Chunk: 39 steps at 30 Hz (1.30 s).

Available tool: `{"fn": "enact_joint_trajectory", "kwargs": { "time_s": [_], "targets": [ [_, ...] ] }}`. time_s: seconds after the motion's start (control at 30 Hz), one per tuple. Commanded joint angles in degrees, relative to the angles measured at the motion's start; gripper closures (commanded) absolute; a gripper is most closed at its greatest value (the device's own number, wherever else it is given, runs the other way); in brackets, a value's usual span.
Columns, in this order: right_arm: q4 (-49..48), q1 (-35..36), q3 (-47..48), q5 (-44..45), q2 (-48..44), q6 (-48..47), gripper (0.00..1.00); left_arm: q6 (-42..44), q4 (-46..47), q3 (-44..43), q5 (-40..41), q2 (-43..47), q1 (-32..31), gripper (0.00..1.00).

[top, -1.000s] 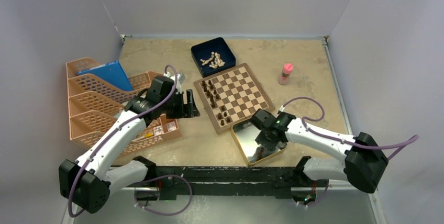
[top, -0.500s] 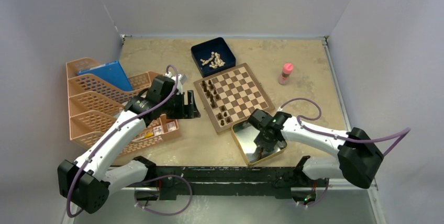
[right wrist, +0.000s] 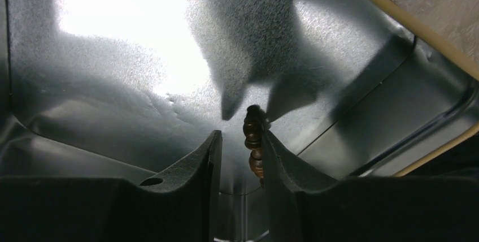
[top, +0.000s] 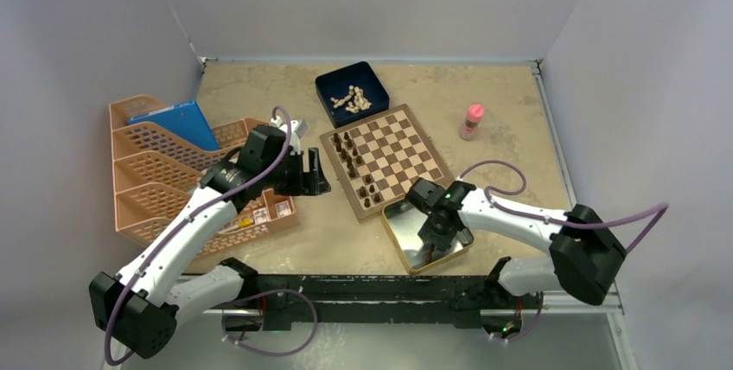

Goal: Set up the chess pieces on the board
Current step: Pick up the chess piece from the storage box.

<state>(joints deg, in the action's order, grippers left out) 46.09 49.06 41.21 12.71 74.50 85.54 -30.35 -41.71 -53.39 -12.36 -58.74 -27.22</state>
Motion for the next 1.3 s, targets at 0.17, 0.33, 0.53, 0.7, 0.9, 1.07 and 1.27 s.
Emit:
{"fn": "enact_joint_trajectory", "kwargs": {
  "time_s": [0.17,0.33,0.53,0.7,0.9,1.07,1.27],
  "targets": [
    [-0.84,-0.10,4.41,2.17,7.15,-3.55,0.67,2.04,0.67,-2.26,2.74,0.51,-1.66,0.30],
    [-2.40,-0.10,7.71,4.77,7.47,-6.71,0.80,1.89,0.78,-2.31,3.04,0.57,-2.01,0.32],
    [-2.39,0.16,12.30,7.18,10.18,-12.77,0.87,2.25,0.67,-2.36,2.70,0.77,-2.21,0.35],
    [3.03,0.16,15.12,6.59,12.83,-15.82,0.75,3.61,0.57,-4.13,3.22,0.28,-2.39,0.35],
    [4.32,0.16,13.60,-0.59,8.96,-17.73,0.64,3.38,-0.61,-4.78,2.18,-0.24,-2.37,0.35],
    [2.41,-0.10,10.41,-5.35,8.19,-20.50,0.61,3.76,-0.85,-5.74,2.55,-0.29,-2.37,0.35],
    [3.89,-0.18,11.49,-5.45,12.87,-22.09,0.62,4.06,-0.65,-6.08,2.08,0.09,-2.39,0.35]
  ]
}}
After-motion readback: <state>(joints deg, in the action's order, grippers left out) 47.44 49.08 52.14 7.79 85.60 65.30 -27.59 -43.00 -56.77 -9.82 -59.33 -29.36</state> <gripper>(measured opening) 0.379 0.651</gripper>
